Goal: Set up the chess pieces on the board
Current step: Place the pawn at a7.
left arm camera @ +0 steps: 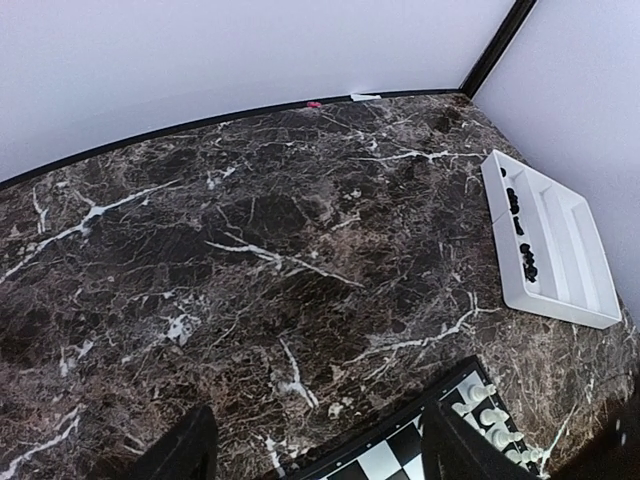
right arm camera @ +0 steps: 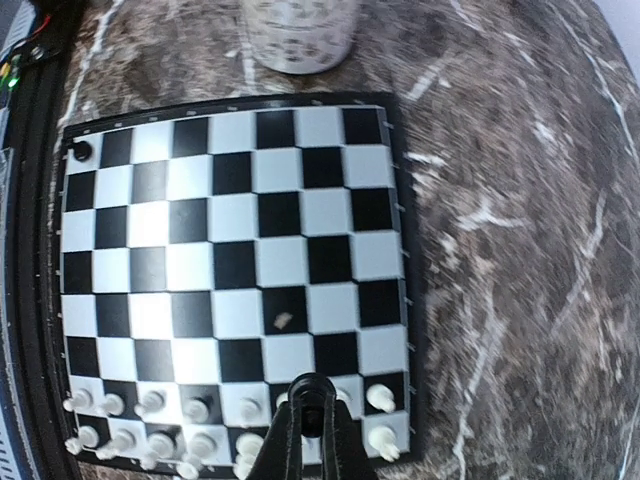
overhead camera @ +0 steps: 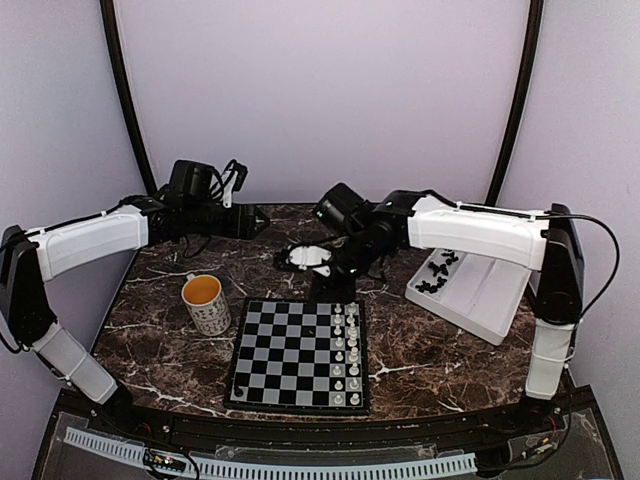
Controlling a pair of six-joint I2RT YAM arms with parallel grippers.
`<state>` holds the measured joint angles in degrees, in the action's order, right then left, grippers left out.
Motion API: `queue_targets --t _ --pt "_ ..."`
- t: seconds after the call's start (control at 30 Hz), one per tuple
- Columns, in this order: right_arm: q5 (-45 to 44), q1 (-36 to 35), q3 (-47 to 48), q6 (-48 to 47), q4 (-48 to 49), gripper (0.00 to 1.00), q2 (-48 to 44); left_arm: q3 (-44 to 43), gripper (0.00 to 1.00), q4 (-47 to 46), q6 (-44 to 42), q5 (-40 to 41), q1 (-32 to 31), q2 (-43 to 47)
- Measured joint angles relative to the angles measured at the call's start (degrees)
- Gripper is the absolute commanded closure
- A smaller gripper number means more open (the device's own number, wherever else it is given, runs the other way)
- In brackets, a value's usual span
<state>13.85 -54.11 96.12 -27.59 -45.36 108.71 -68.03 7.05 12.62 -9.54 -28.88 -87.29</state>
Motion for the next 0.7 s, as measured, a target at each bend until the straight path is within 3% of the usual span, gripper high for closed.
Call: queue_targets --t 0.33,0.7 --pt "-1.03 -16.22 1.99 -3.69 0.00 1.00 11.26 0.59 0.27 1.03 -1.49 3.06 1.31 3.02" --pt "-1.25 -20.72 17.40 -4.44 -2.16 1.00 22.58 4.00 0.27 1.84 -0.94 -1.97 8.52 3.37"
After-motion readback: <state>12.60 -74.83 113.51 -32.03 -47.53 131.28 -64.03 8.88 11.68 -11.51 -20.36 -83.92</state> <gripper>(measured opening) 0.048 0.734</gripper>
